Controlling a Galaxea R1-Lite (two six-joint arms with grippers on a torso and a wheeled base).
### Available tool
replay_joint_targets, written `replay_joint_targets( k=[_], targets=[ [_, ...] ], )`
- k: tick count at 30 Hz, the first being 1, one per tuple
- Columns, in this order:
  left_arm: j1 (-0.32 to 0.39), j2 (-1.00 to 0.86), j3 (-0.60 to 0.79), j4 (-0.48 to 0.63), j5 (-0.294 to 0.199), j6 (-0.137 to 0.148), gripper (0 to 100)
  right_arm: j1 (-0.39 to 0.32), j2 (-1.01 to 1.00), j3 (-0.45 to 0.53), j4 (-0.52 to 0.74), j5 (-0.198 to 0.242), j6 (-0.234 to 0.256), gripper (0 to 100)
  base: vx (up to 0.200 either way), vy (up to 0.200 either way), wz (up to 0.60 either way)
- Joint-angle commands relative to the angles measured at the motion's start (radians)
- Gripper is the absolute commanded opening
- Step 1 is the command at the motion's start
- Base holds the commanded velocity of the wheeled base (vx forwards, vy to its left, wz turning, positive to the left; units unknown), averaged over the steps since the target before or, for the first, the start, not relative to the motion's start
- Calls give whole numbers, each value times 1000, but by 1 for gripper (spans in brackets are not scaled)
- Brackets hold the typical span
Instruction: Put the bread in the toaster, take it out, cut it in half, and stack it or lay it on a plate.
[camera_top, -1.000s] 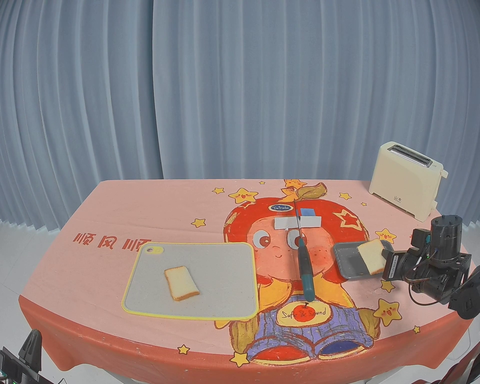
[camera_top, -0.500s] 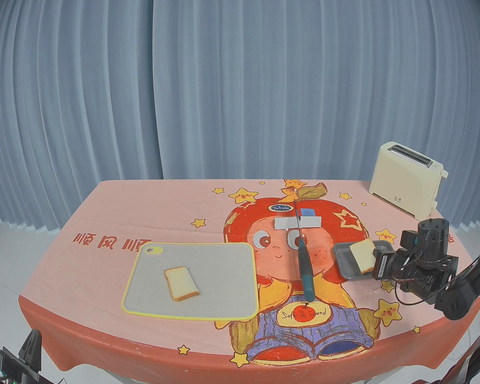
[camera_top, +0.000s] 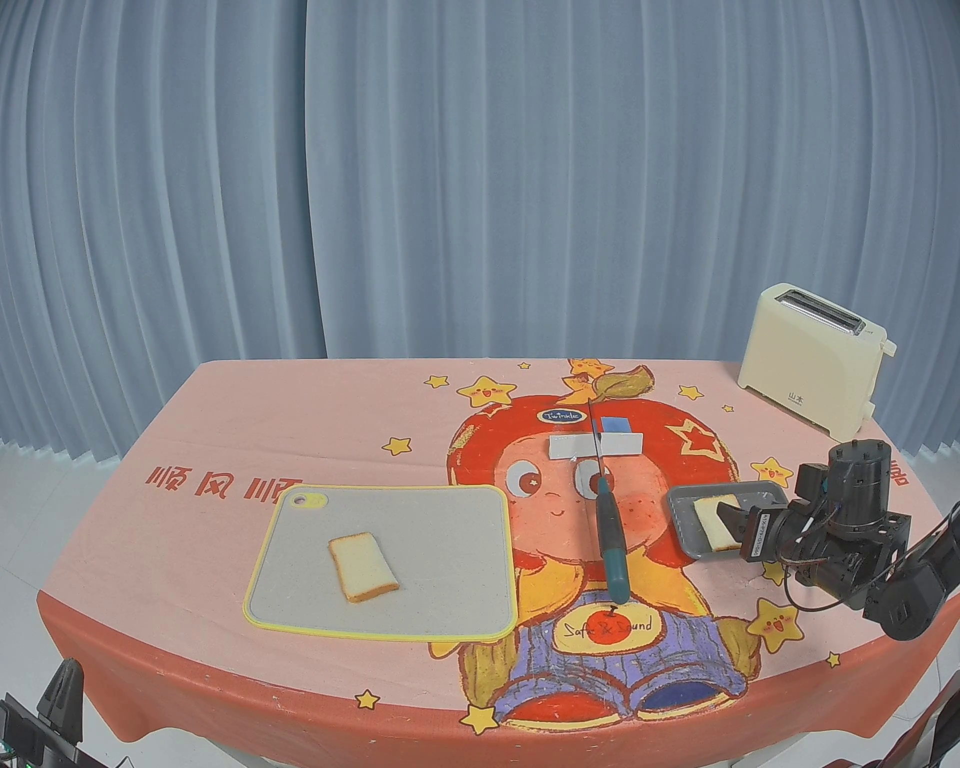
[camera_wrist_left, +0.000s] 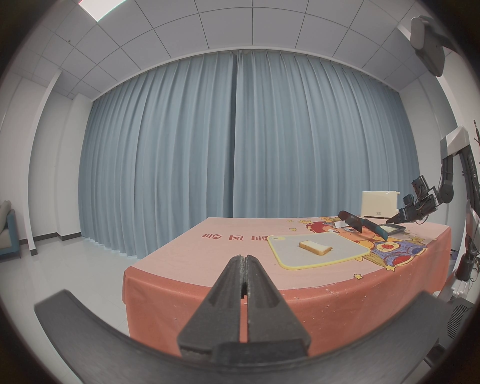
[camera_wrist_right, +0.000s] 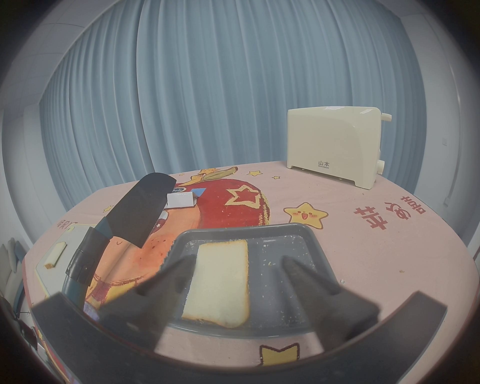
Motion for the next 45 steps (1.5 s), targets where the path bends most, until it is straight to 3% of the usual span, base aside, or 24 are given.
replay_joint_targets(
  k=[1,10,15,30,35,45],
  targets=[
    [1,1,18,-1,1,0,0,2,-8,0,0,-1,1,100,0,0,0],
    [1,1,18,-1,0,-2,0,19,-45,1,0,-4,-2,100,0,0,0],
    [1,1,18,-1,0,-2,0,117,-160,6,2,-8,-2,100,0,0,0],
    [1,1,18,-1,0,-2,0,217,-223,35,0,-18,-15,100,0,0,0],
    [1,1,18,-1,0,-2,0,287,-238,40,2,-71,-15,100,0,200,0],
    [1,1,18,-1,-2,-2,0,347,-245,58,3,-93,-16,100,0,200,0]
  ],
)
